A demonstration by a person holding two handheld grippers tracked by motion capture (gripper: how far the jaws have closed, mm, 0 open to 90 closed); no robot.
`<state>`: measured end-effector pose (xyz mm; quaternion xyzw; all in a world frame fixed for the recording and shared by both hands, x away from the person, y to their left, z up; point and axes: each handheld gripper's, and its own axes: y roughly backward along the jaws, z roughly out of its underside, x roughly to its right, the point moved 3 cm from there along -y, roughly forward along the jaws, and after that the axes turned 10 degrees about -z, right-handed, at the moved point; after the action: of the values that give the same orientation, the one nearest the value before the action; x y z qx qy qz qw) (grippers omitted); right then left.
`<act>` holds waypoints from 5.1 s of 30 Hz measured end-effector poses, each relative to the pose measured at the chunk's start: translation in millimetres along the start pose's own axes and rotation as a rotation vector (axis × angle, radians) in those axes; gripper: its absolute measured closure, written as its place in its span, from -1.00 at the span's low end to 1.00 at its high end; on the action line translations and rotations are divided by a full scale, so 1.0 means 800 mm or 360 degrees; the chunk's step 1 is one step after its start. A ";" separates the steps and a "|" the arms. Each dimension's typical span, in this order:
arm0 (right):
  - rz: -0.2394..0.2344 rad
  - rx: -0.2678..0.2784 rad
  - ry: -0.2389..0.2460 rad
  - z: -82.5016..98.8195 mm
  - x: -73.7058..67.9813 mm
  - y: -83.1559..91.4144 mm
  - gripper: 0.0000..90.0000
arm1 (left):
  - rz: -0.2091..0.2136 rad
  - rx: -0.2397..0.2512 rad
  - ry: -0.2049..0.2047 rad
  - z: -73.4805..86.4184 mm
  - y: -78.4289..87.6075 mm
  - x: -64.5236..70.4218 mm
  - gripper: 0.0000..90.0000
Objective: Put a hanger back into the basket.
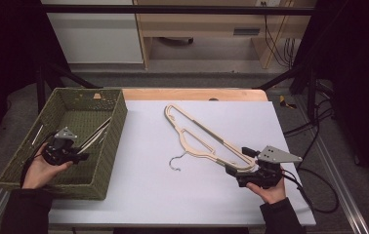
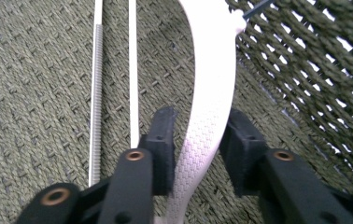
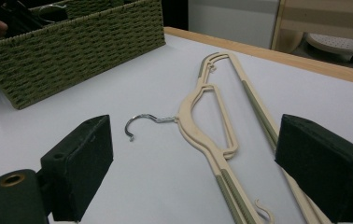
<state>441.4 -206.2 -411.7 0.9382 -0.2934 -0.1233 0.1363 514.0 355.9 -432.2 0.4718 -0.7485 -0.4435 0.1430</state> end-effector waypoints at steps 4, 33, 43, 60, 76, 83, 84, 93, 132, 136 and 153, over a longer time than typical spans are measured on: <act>-0.0003 0.0002 0.0004 -0.001 -0.001 0.000 -0.74 | -0.0026 0.0068 0.0010 -0.002 0.006 -0.002 0.17; 0.0004 0.0052 -0.0014 -0.007 -0.001 0.002 -0.80 | 0.0109 0.1032 0.0154 -0.089 0.116 0.121 -0.79; 0.0057 0.0030 0.0001 -0.004 0.004 0.004 -0.79 | 0.0254 0.0989 0.0092 -0.118 0.073 0.190 -0.81; 0.0075 0.0034 -0.0001 -0.002 0.007 0.006 -0.79 | 0.0344 0.0884 0.0076 -0.147 0.018 0.233 -0.79; 0.0078 0.0042 -0.0019 0.000 0.012 0.010 -0.79 | 0.0370 0.0765 0.0076 -0.170 -0.032 0.254 -0.67; 0.0080 0.0038 -0.0007 0.000 0.013 0.011 -0.79 | 0.0347 0.0681 0.0022 -0.179 -0.059 0.271 -0.56; 0.0082 0.0038 -0.0008 0.000 0.013 0.012 -0.79 | 0.0351 0.0665 0.0015 -0.180 -0.063 0.272 -0.54; 0.0065 0.0036 -0.0008 0.000 0.013 0.011 -0.79 | 0.0302 0.0529 -0.0065 -0.182 -0.096 0.286 -0.35; 0.0038 0.0013 -0.0026 0.003 0.014 0.001 -0.78 | 0.0348 0.0258 -0.0061 -0.178 -0.150 0.298 0.95; 0.0036 0.0006 -0.0023 0.003 0.015 -0.001 -0.78 | 0.0354 0.0252 -0.0067 -0.179 -0.148 0.297 0.96; -0.0030 -0.0046 -0.0015 0.000 0.013 -0.029 -0.76 | 0.0247 0.0277 -0.0122 -0.188 -0.092 0.293 0.97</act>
<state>461.4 -193.6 -420.7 0.9382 -0.2833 -0.1334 0.1474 531.6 69.3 -453.4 0.4057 -0.8233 -0.3822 0.1068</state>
